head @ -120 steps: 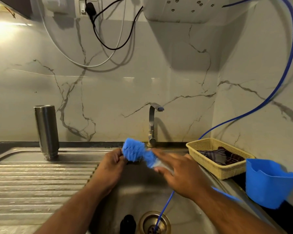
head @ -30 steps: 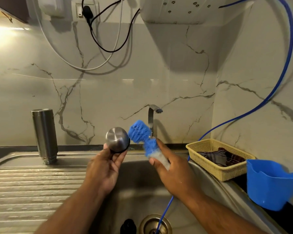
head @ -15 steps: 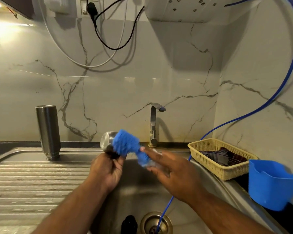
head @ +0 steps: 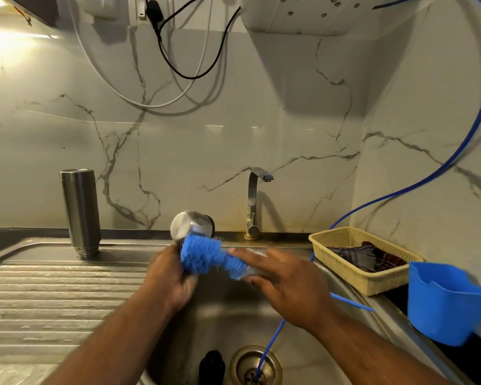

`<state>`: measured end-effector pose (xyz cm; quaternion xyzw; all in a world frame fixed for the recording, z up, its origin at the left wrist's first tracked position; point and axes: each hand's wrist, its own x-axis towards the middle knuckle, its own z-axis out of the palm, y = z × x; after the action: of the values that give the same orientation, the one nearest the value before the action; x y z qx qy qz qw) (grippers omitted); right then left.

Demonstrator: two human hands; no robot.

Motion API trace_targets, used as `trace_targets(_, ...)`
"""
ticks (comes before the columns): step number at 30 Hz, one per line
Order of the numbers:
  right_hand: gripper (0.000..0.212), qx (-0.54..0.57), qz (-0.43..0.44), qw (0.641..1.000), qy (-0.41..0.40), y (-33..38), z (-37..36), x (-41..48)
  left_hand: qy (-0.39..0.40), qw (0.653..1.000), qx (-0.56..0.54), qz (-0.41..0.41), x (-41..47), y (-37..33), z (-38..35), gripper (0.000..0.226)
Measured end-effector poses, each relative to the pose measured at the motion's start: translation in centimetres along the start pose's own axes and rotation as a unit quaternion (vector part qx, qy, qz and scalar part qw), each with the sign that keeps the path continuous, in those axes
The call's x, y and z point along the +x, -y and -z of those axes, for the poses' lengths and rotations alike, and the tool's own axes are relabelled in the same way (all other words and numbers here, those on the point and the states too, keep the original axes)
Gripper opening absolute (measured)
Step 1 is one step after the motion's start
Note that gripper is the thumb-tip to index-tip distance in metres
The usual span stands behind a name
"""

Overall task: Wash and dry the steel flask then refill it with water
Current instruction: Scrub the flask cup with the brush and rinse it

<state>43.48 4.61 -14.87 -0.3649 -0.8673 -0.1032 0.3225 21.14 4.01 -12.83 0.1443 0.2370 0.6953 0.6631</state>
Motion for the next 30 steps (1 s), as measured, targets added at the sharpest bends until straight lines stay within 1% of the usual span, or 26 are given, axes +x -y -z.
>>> trace_targets(3, 0.059, 0.021, -0.034, 0.999, -0.021, -0.6, -0.4, 0.0, -0.006, 1.000, -0.002, 0.004, 0.2, 0.0, -0.2, 0.035)
trace_targets(5, 0.059, 0.029, -0.058, 0.997, -0.034, -1.0, -0.6, -0.1, -0.010, 1.000, -0.013, -0.008, 0.5, -0.5, -0.3, 0.035)
trace_targets(8, 0.060, 0.077, -0.117, 0.986, -0.086, -2.4, -0.9, 0.1, 0.020, 1.000, -0.010, -0.019, 0.7, -0.7, -0.4, 0.037)
trace_targets(9, 0.060, 0.094, -0.125, 0.983, -0.090, -2.7, -0.9, 0.0, 0.032, 0.999, -0.008, -0.021, 0.5, -0.6, -0.5, 0.037)
trace_targets(11, 0.060, 0.116, -0.113, 0.984, -0.069, -2.3, -0.6, -0.2, 0.037, 0.998, -0.023, -0.037, 0.1, -0.4, -0.8, 0.033)
trace_targets(13, 0.059, 0.118, -0.086, 0.989, -0.032, -1.3, -0.4, -0.4, 0.019, 0.997, -0.049, -0.061, 0.1, -0.5, -0.8, 0.030)
trace_targets(14, 0.059, 0.106, -0.073, 0.991, -0.026, -1.0, -0.5, -0.2, 0.011, 0.996, -0.053, -0.070, 0.2, -0.6, -0.7, 0.029)
trace_targets(18, 0.059, 0.109, -0.091, 0.988, -0.055, -1.4, -0.8, 0.1, 0.003, 0.996, -0.042, -0.074, -0.1, -0.3, -0.6, 0.022)
trace_targets(22, 0.060, 0.057, -0.044, 0.997, -0.006, -1.4, -0.5, -0.4, -0.023, 0.995, -0.031, -0.093, -0.2, -0.2, -0.7, 0.022)
trace_targets(23, 0.061, 0.056, -0.050, 0.997, -0.010, -1.5, -0.5, -0.2, -0.022, 0.995, -0.023, -0.090, -0.2, -0.2, -0.7, 0.022)
trace_targets(26, 0.062, 0.090, -0.095, 0.990, -0.056, -2.3, -0.5, 0.2, -0.008, 0.998, 0.018, -0.066, -0.1, 0.1, -0.7, 0.027)
trace_targets(28, 0.063, 0.070, -0.077, 0.994, -0.038, -2.3, -0.4, 0.0, -0.011, 0.996, 0.074, -0.057, 0.0, 0.2, -0.4, 0.030)
trace_targets(30, 0.063, 0.037, -0.052, 0.998, -0.003, -2.1, -0.1, -0.2, -0.018, 0.987, 0.142, -0.068, 0.0, 0.2, -0.3, 0.027)
